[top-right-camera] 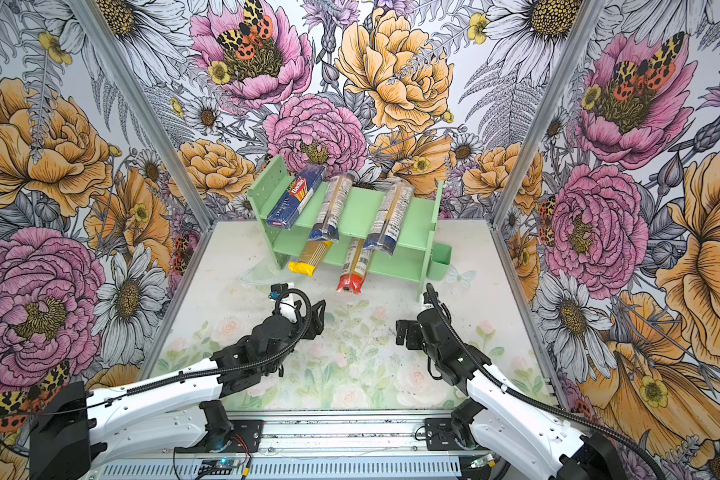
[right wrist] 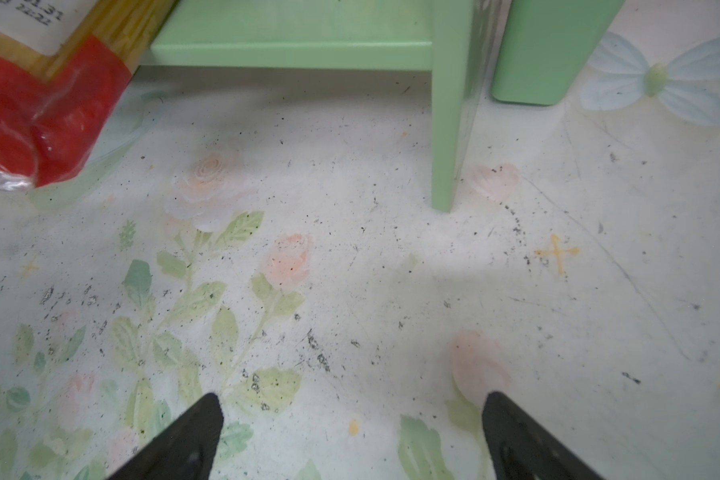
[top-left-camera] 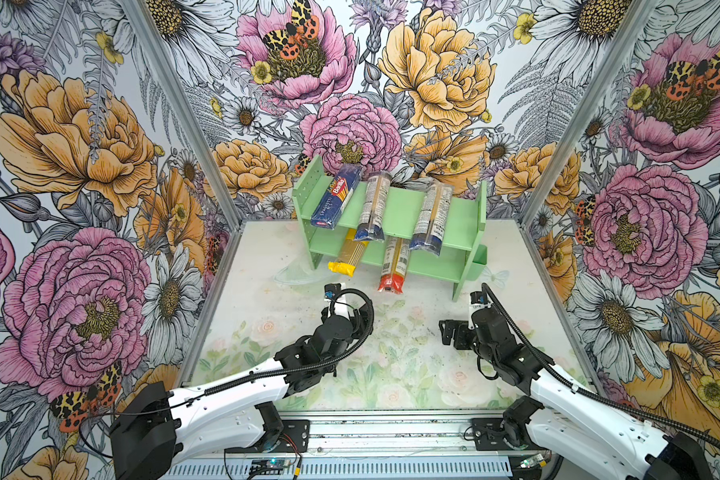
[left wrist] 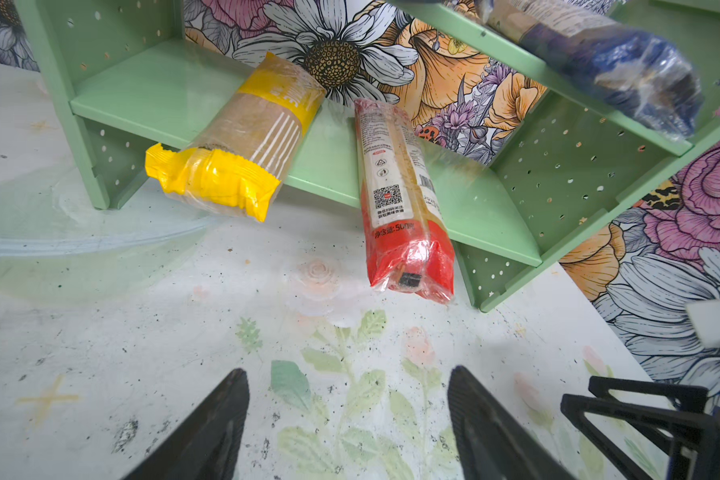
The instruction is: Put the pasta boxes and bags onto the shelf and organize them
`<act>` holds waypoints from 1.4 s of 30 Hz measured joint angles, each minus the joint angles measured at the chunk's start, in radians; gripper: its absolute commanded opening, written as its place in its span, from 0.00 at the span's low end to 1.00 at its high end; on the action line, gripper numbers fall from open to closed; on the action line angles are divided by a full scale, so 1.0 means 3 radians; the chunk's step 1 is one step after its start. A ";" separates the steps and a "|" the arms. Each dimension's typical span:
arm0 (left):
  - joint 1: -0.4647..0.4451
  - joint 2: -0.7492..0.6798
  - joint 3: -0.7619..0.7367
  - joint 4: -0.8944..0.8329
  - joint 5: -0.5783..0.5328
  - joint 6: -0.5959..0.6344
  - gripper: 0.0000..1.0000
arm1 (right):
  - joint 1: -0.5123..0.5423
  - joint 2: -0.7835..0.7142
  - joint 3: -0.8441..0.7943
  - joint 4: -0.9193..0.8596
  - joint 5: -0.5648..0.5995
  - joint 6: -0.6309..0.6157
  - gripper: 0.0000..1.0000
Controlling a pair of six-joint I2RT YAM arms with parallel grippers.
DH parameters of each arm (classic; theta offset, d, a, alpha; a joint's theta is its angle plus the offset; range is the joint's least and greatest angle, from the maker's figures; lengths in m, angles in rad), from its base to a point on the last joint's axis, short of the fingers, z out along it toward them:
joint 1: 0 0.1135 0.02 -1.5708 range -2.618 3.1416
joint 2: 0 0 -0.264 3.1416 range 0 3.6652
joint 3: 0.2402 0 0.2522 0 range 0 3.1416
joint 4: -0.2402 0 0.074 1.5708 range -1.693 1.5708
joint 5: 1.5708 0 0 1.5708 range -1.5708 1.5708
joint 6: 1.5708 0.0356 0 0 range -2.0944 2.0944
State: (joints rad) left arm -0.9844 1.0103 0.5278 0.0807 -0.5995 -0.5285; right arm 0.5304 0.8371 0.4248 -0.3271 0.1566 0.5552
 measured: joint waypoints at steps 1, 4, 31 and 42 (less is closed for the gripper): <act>0.0000 -0.0022 -0.0003 -0.0023 -0.0011 -0.0004 0.99 | 0.0000 0.0010 0.0004 -0.0011 0.0000 -0.0004 1.00; -0.0001 -0.0085 -0.0013 -0.0130 -0.0050 0.0020 0.99 | 0.0000 0.0038 0.0013 -0.0027 0.0001 -0.0025 0.99; 0.0201 -0.0846 -0.0172 -0.0554 -0.0122 0.0280 0.99 | -0.0038 0.0179 0.0320 -0.0169 0.0025 -0.0463 0.99; 0.0394 -0.1082 -0.0172 -0.0584 -0.0121 0.0607 0.99 | -0.0106 0.0093 0.0444 -0.0217 -0.0031 -0.0605 0.99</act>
State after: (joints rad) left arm -0.8661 0.6857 0.4763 -0.0944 -0.6357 -0.3466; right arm 0.4988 0.8650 0.5579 -0.3923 0.1474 0.3737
